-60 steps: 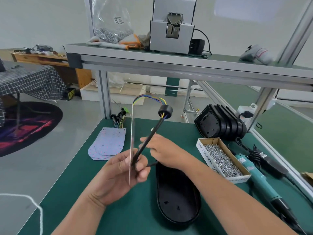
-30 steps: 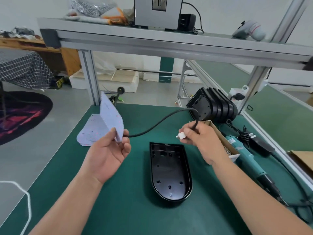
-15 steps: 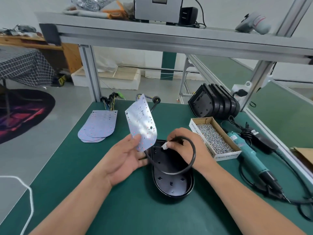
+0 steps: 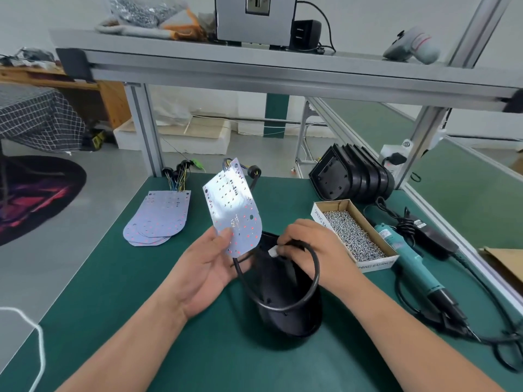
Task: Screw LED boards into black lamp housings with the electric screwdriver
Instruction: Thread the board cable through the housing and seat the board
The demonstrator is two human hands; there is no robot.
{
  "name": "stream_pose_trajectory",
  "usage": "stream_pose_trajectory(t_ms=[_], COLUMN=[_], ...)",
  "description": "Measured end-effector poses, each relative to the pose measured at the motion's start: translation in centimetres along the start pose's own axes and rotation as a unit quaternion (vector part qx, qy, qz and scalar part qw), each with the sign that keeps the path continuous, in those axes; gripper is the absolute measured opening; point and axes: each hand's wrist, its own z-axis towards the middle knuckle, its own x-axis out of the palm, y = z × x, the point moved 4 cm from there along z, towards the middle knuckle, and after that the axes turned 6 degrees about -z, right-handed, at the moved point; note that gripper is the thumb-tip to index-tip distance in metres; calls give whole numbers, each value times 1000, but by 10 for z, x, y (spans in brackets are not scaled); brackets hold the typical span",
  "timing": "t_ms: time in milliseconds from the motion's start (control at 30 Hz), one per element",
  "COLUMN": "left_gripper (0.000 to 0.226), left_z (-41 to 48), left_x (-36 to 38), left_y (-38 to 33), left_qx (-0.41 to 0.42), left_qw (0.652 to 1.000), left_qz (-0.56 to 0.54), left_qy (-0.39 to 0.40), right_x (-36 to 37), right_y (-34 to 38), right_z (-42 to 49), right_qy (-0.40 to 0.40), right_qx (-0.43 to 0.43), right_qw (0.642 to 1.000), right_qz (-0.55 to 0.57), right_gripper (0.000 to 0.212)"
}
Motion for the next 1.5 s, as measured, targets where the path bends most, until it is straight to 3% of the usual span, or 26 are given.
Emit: stream_pose_trajectory(t_ms=[200,300,400,533,600,700,767,867,1000,1133,1233,1367,1500], left_gripper=[56,56,53,43,39,35,31,37,46,53,57,59,50], left_z=[2,0,-1,-2,-3,-5,-7,-9,-6,-7,-8,-5,-5], left_x=[1,1,5,8,9,11,15,17,15,19,21,17,19], left_y=[-1,-2,-3,-4,-5,-8,-13,-12,-2,6,7,7,5], left_qx=[-6,0,1,-4,-9,-30,-43,-45,-62,-63,-49,-40,-37], left_qw=[1000,999,998,999,998,995,991,988,995,997,995,991,988], left_qz=[-26,-43,-58,-49,-57,-95,-125,-139,-69,4,82,118,128], left_qy=[5,4,19,25,23,28,37,42,30,37,39,44,71], right_x=[8,10,7,7,11,17,20,19,19,28,32,30,21], right_y=[3,1,-1,-7,-11,-18,-17,-17,-21,-21,-23,-19,-21], right_z=[5,4,-2,-6,-8,-9,-8,-7,-4,2,1,2,5], right_qy=[-21,20,80,9,1,78,115,98,59,30,16,42,80], right_qx=[-6,-12,-31,-24,-17,10,15,27,56,85,94,81,76], right_qw=[998,999,996,999,999,997,993,990,989,987,985,995,989], right_qz=[-63,-29,-19,-22,-33,-7,32,99,126,135,144,44,98], right_gripper=[10,10,26,10,27,52,49,38,44,35,52,68,52])
